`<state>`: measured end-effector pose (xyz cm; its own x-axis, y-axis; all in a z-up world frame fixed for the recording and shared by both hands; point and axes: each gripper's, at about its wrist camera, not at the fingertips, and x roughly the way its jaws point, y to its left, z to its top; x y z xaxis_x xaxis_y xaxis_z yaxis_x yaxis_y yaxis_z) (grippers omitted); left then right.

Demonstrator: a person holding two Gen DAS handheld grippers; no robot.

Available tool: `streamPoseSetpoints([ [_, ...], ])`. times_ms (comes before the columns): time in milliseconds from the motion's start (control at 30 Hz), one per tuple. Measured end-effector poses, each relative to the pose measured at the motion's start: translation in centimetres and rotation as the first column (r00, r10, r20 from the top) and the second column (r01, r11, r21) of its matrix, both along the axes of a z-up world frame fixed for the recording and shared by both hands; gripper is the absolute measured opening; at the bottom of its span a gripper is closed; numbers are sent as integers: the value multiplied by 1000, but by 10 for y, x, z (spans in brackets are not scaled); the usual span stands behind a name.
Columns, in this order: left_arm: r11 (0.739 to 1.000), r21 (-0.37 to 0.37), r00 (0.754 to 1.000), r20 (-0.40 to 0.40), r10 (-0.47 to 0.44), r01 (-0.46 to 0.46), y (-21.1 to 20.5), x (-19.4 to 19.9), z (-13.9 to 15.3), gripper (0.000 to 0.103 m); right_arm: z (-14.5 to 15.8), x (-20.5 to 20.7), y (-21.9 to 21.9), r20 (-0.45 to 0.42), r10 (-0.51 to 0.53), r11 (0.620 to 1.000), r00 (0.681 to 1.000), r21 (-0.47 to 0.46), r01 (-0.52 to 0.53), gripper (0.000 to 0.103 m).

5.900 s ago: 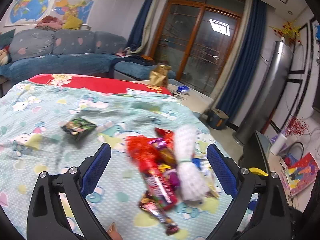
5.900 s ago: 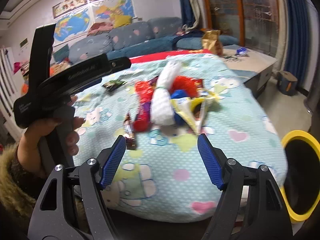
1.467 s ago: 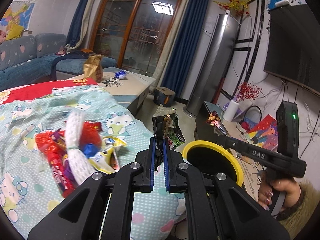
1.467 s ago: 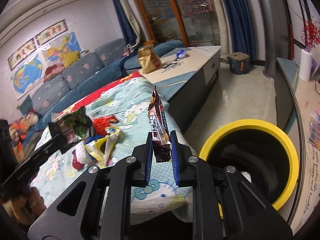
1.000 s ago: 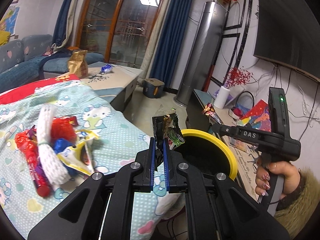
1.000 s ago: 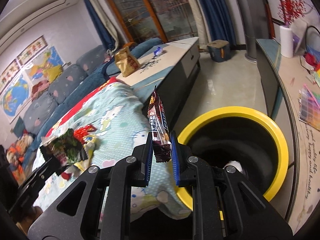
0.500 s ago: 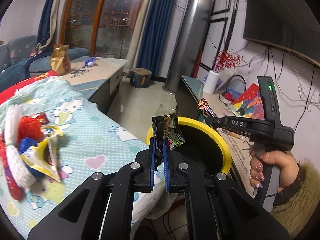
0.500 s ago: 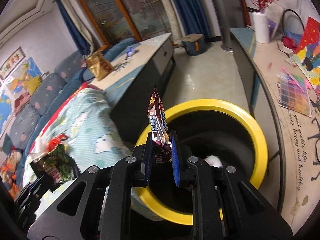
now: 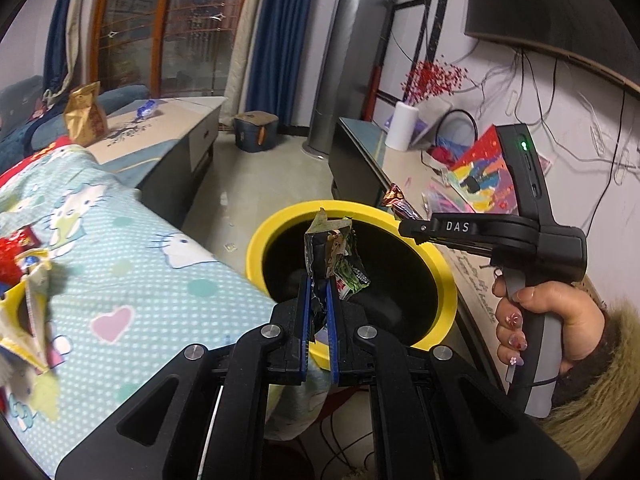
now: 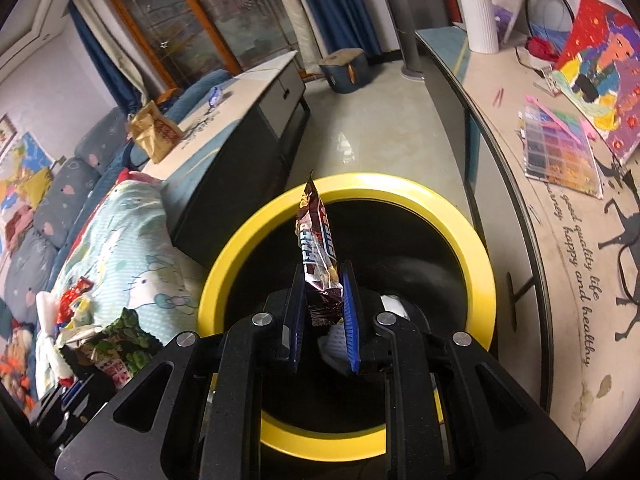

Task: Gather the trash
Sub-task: 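Open both tools to drop the wrappers into the yellow bin, then move both tools back over the remaining trash on the bed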

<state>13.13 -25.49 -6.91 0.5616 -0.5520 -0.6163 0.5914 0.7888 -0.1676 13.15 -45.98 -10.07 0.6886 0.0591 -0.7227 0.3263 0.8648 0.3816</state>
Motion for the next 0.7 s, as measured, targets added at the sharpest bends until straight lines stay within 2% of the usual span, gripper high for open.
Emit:
streamPoseSetpoints([
  [200, 999, 42, 999, -11, -31, 32, -19, 8, -14, 7, -10, -1, -11, -30, -24, 999, 999, 30, 25, 14],
  [267, 997, 40, 998, -29, -62, 63, -26, 13, -21, 9, -12, -1, -13, -36, -29, 999, 999, 41, 31, 26],
  [300, 996, 40, 996, -42, -76, 78, -30, 16, -26, 16, -13, -2, -16, -40, -41, 998, 998, 40, 43, 31],
  [333, 995, 44, 995, -48, -83, 85, -32, 18, -29, 31, -13, -2, -17, -39, -53, 998, 998, 40, 55, 39],
  [367, 996, 49, 996, -44, -78, 80, -34, 19, -32, 40, -13, -3, -18, -38, -60, 997, 997, 41, 62, 41],
  [400, 996, 39, 996, -42, -72, 74, -33, 20, -33, 55, -12, -5, -20, -35, -73, 996, 997, 40, 74, 43],
  [467, 998, 3, 997, -53, -64, 64, -29, 21, -31, 61, -9, -6, -22, -31, -88, 996, 996, 29, 89, 54],
  [533, 999, -23, 998, -41, -43, 42, -23, 20, -25, 83, -4, -10, -24, -8, -115, 993, 993, 12, 115, 58],
  [600, 999, -43, 1000, -12, -18, 18, -16, 17, -14, 93, 1, -13, -25, 13, -129, 992, 992, -4, 129, 61],
  [633, 999, -50, 1000, -2, -8, 8, -14, 15, -11, 96, 4, -15, -24, 27, -136, 991, 990, -10, 136, 71],
  [667, 998, -57, 1000, 10, 6, -6, -10, 13, -6, 96, 7, -16, -24, 36, -144, 989, 989, -17, 145, 77],
  [700, 998, -60, 1000, 20, 21, -19, -6, 11, -3, 96, 11, -18, -22, 54, -156, 987, 986, -31, 158, 78],
])
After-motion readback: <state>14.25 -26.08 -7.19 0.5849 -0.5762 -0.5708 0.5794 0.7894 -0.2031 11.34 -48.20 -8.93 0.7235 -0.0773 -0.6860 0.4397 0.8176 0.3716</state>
